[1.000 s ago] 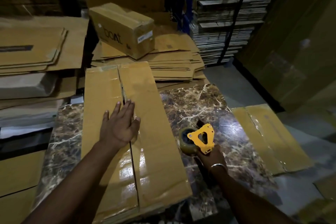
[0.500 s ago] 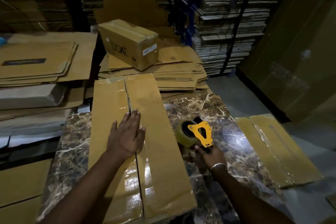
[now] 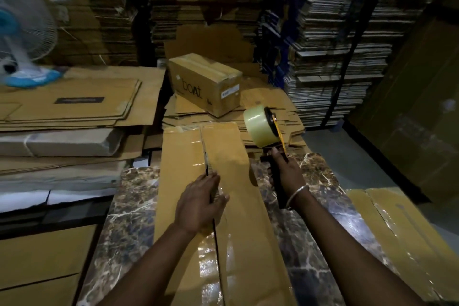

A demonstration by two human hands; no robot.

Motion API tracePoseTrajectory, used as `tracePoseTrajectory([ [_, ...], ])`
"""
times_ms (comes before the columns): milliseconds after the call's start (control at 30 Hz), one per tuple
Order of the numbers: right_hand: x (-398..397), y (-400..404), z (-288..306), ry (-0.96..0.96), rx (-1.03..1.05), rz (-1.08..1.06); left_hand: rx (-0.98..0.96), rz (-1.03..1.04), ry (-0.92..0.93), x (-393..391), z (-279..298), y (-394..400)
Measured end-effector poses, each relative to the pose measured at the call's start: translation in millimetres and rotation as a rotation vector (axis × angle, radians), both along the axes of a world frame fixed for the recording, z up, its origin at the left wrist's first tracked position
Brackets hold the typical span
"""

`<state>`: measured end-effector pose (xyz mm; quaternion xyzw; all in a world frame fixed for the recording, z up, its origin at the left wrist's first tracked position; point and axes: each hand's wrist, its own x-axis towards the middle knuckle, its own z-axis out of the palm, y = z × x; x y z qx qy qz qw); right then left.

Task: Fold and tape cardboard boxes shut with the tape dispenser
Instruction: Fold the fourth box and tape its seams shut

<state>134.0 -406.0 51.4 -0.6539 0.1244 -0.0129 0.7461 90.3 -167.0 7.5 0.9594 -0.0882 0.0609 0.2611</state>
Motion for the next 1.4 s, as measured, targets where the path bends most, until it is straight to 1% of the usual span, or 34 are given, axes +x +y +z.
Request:
tracePoseTrajectory([
  [33, 1.6, 6.2, 6.7, -0.001, 0.038, 0.015, -0.008, 0.002, 0.003, 0.5, -0.3, 0.4],
  [100, 0.4, 19.2, 19.1, 0.071, 0.151, 0.098, -0.066, 0.006, 0.036, 2.9, 2.9, 1.0],
  [133, -2.5, 26.0, 25.2, 0.123, 0.23, 0.159, -0.125, 0.018, 0.069, 5.8, 3.9, 2.3],
  [200, -7.4, 40.0, 31.3, 0.193, 0.381, 0.246, -0.307, 0.064, 0.16, 13.0, 7.4, 5.7],
  [233, -8.8, 47.5, 31.8, 0.213, 0.446, 0.275, -0.414, 0.102, 0.199, 17.4, 11.0, 7.1],
  [267, -10.2, 55.0, 31.2, 0.233, 0.501, 0.309, -0.562, 0.158, 0.229, 21.0, 16.3, 8.2],
  [333, -12.4, 68.4, 25.7, 0.257, 0.591, 0.389, -0.981, 0.301, 0.302, 27.0, 30.9, 8.9],
  [367, -13.8, 73.1, 22.0, 0.257, 0.628, 0.427, -1.151, 0.357, 0.361, 29.9, 38.1, 8.0],
  [400, -14.5, 78.6, 18.7, 0.254, 0.66, 0.46, -1.277, 0.398, 0.448, 32.1, 48.3, 8.8],
  [467, -15.2, 87.7, 13.8, 0.242, 0.728, 0.511, -1.465, 0.457, 0.676, 38.9, 60.2, 13.8],
  [500, -15.0, 91.1, 12.7, 0.234, 0.756, 0.521, -1.527, 0.468, 0.766, 43.3, 63.8, 17.2],
  [533, -14.0, 93.6, 12.1, 0.227, 0.774, 0.52, -1.561, 0.466, 0.829, 48.6, 65.1, 20.4],
  [600, -13.1, 97.8, 11.3, 0.216, 0.819, 0.522, -1.559, 0.449, 0.912, 55.3, 66.4, 25.9],
  [700, -12.3, 102.2, 10.0, 0.201, 0.852, 0.518, -1.577, 0.432, 0.975, 61.2, 69.1, 27.6],
  [867, -10.1, 105.3, 8.4, 0.187, 0.819, 0.506, -1.572, 0.371, 0.955, 73.2, 80.6, 29.5],
  [1033, -7.4, 105.6, 5.6, 0.203, 0.799, 0.488, -1.554, 0.376, 0.979, 82.6, 81.1, 32.3],
  [1100, -5.6, 105.1, 7.7, 0.19, 0.793, 0.504, -1.597, 0.384, 0.986, 86.9, 76.9, 35.4],
  [1233, -2.5, 103.6, 12.5, 0.184, 0.79, 0.524, -1.743, 0.37, 1.022, 90.7, 71.9, 41.5],
  [1333, 0.2, 103.6, 16.7, 0.152, 0.784, 0.562, -1.714, 0.332, 1.043, 92.1, 71.7, 42.0],
  [1400, 1.2, 103.9, 19.2, 0.132, 0.77, 0.583, -1.651, 0.296, 1.057, 93.6, 72.4, 41.6],
])
